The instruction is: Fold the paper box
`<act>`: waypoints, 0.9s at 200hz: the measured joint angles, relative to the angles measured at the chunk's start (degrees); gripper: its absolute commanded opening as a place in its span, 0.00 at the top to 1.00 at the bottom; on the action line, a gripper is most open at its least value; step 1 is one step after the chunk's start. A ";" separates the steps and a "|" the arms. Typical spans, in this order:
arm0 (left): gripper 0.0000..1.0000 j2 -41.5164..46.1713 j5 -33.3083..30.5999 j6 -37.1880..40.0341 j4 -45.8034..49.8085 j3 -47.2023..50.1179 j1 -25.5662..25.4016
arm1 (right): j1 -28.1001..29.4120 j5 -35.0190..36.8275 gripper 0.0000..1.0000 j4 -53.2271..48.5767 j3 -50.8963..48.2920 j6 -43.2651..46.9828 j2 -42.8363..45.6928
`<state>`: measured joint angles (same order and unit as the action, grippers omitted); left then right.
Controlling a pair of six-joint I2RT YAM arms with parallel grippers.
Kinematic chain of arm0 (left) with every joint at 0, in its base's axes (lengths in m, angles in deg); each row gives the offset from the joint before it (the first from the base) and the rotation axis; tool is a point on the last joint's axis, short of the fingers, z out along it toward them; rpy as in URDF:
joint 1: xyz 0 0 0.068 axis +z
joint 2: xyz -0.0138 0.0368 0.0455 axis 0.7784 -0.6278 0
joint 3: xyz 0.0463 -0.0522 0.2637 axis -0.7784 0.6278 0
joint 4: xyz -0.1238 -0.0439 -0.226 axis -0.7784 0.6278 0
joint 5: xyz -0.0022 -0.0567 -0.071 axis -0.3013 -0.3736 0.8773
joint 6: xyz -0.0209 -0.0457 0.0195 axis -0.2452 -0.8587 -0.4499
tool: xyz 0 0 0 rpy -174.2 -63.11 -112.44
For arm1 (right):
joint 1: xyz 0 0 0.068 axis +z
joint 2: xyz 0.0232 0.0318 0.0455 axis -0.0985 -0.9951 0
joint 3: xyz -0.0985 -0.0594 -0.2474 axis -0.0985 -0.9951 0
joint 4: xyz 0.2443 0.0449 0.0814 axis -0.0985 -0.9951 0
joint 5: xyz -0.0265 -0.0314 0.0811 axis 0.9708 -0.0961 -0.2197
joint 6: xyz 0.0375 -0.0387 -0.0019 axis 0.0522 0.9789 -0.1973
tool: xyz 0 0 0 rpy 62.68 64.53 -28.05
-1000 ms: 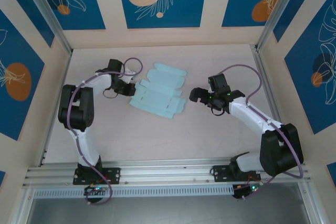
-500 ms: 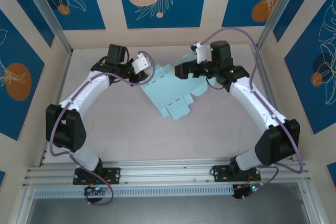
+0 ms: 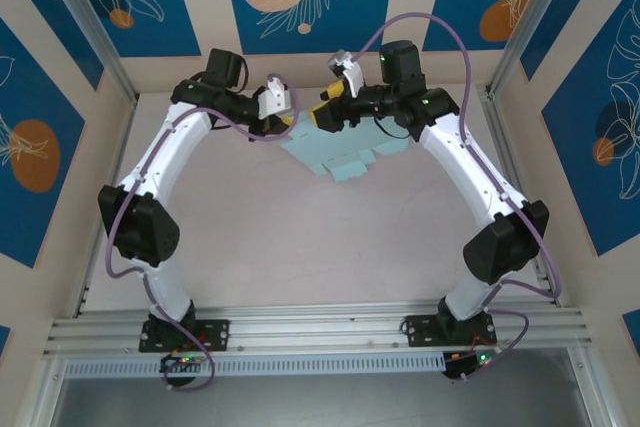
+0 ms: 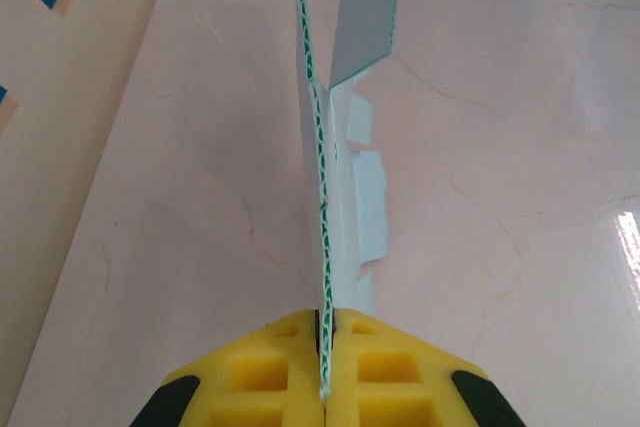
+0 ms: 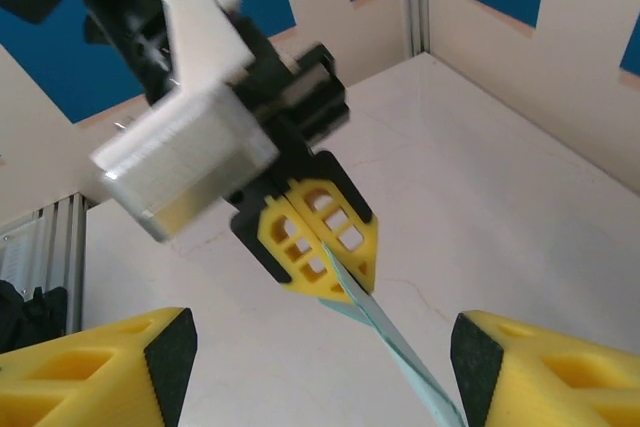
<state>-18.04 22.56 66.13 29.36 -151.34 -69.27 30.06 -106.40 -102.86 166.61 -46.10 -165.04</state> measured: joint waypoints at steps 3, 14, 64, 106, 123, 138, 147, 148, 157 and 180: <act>1.00 -0.11 0.04 0.31 0.44 -0.15 0.00 | 0.04 0.00 0.33 -0.31 0.33 0.44 0.02; 1.00 -0.26 0.11 0.81 1.64 -0.33 0.00 | 0.02 0.07 0.36 -1.31 1.53 2.45 0.02; 1.00 -0.31 0.83 1.86 3.56 -0.42 -0.31 | 2.54 3.10 0.36 -8.85 5.90 12.20 0.00; 1.00 0.76 2.01 2.40 3.93 -0.37 -0.48 | 3.78 4.26 0.33 -13.05 6.05 16.26 -0.66; 1.00 2.19 2.32 2.99 3.98 -0.04 -0.63 | 3.78 4.92 0.33 -14.25 7.08 17.18 -1.57; 1.00 3.72 2.71 3.50 3.96 0.42 -0.92 | 3.78 5.66 0.33 -15.32 8.48 17.88 -2.69; 1.00 4.72 2.80 3.82 3.93 0.87 -1.18 | 3.80 6.05 0.33 -15.82 9.22 18.27 -3.30; 1.00 4.79 2.80 3.82 3.93 0.92 -1.20 | 3.80 6.10 0.33 -15.89 9.29 18.32 -3.34; 1.00 5.64 3.10 3.91 3.93 1.33 -1.44 | 3.96 6.54 0.34 -16.37 9.94 18.71 -3.85; 1.00 7.28 3.17 4.31 3.76 2.75 -2.12 | 4.55 7.13 0.39 -17.53 10.82 19.82 -4.79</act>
<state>-10.76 25.73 70.44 33.12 -148.58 -71.39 34.60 -99.28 -120.39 177.43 -26.27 -169.83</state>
